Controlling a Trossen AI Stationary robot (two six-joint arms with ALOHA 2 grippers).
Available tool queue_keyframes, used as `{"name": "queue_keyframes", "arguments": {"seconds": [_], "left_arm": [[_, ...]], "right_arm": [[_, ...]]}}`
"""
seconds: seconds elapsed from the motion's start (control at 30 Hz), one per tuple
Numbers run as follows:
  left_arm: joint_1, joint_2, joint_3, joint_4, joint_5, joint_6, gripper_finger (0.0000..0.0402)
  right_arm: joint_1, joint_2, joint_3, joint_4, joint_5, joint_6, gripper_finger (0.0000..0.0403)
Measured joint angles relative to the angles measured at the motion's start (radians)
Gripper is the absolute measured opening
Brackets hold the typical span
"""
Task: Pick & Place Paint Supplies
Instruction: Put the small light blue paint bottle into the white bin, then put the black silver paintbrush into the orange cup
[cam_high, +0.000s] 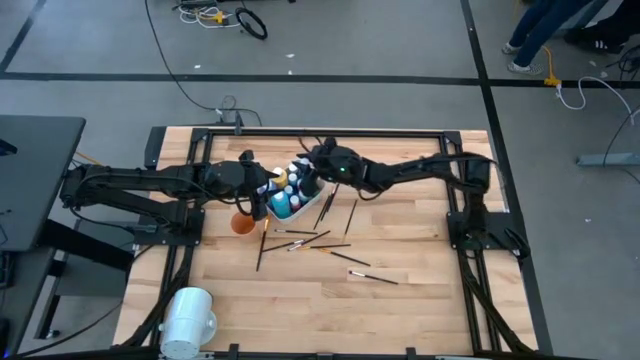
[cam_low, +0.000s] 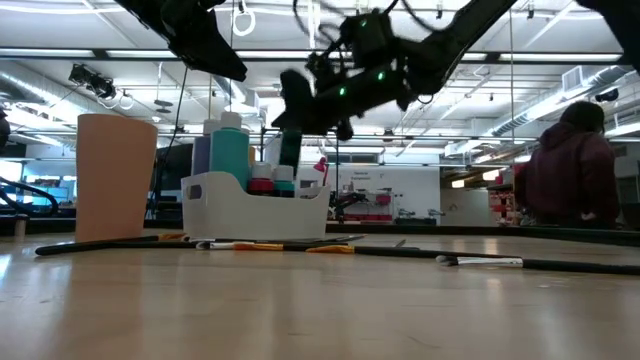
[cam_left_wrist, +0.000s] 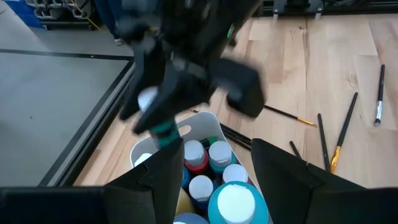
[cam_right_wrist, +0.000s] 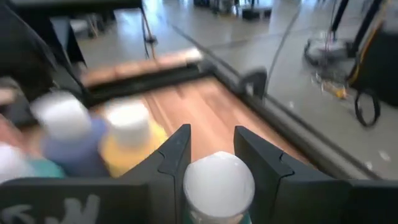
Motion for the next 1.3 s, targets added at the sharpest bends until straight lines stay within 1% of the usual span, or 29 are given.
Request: {"name": "queue_keyframes", "arguments": {"seconds": [0.1,0.2,0.27,0.43,0.57,0.7,0.77,1.1,1.3], "left_arm": [[0.0,0.0,0.0,-0.001,0.0,0.001,0.0196],[0.0,0.0,0.0,-0.004,0.0,0.001,0.0196],[0.0,0.0,0.0,-0.004,0.0,0.001,0.0196],[0.0,0.0,0.0,-0.005,0.0,0.001,0.0196],[0.0,0.0,0.0,-0.005,0.001,0.001,0.0196],[0.0,0.0,0.0,-0.005,0.0,0.001,0.0196],[0.0,0.0,0.0,-0.005,0.0,0.001,0.0196],[0.0,0.0,0.0,-0.009,0.0,-0.002,0.0196],[0.0,0.0,0.0,-0.012,0.001,-0.003,0.0196]], "right_arm": [[-0.018,0.049,0.017,-0.017,-0.015,0.004,0.011],[-0.032,0.083,0.037,0.006,-0.031,0.019,0.0111],[-0.04,0.114,0.043,0.003,-0.061,0.035,0.0112],[-0.043,0.154,0.05,0.064,-0.088,0.033,0.0113],[-0.041,0.157,0.049,0.043,-0.107,0.033,0.0119],[-0.043,0.159,0.045,0.039,-0.095,0.002,0.0134],[-0.043,0.159,0.045,0.04,-0.091,-0.02,0.0144],[-0.042,0.146,0.045,0.06,-0.093,-0.023,0.0203],[-0.042,0.091,0.046,0.041,-0.114,-0.027,0.0216]]}}
